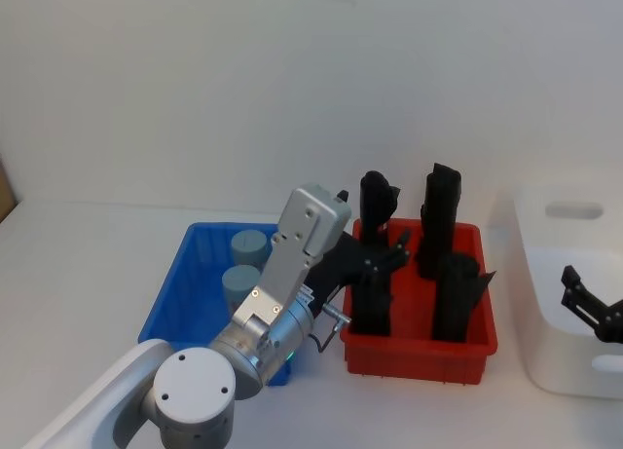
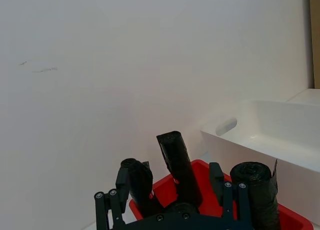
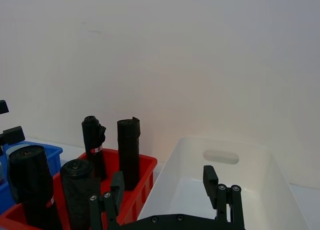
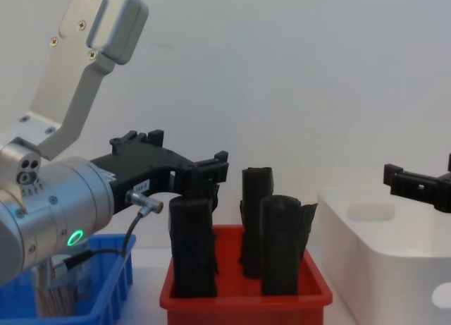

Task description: Pick the cotton swabs from the blue box and place them into the white box.

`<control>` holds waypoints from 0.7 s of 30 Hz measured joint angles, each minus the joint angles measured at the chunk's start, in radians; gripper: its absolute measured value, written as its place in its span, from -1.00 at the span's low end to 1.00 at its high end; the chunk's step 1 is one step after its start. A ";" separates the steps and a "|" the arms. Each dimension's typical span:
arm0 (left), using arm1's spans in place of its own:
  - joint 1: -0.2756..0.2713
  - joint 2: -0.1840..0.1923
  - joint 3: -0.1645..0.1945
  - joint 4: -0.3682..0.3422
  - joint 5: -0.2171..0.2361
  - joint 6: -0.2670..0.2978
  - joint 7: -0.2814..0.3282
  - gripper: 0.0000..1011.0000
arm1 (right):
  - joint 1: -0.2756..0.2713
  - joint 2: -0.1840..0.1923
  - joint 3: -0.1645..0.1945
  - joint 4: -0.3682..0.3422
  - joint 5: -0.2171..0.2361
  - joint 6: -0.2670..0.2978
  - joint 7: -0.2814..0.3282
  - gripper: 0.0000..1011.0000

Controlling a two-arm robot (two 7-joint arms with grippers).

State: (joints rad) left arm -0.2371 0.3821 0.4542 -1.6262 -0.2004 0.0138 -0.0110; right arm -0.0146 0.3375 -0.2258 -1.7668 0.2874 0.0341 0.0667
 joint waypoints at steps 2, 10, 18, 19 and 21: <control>0.000 0.000 0.000 0.000 0.000 0.000 0.000 0.99 | 0.000 0.000 0.000 0.000 0.000 0.000 0.000 0.98; 0.000 0.000 0.000 0.000 0.000 0.000 0.000 0.99 | 0.000 0.000 0.000 0.000 0.000 0.000 0.000 0.98; 0.000 0.000 0.000 0.000 0.000 0.000 0.000 0.99 | 0.000 0.000 0.000 0.000 0.000 0.000 0.000 0.98; 0.000 0.000 0.000 0.000 0.000 0.000 0.000 0.99 | 0.000 0.000 0.000 0.000 0.000 0.000 0.000 0.98; 0.000 0.000 0.000 0.000 0.000 0.000 0.000 0.99 | 0.000 0.000 0.000 0.000 0.000 0.000 0.000 0.98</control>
State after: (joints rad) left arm -0.2372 0.3821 0.4542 -1.6262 -0.2004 0.0138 -0.0109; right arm -0.0146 0.3374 -0.2258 -1.7668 0.2874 0.0340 0.0668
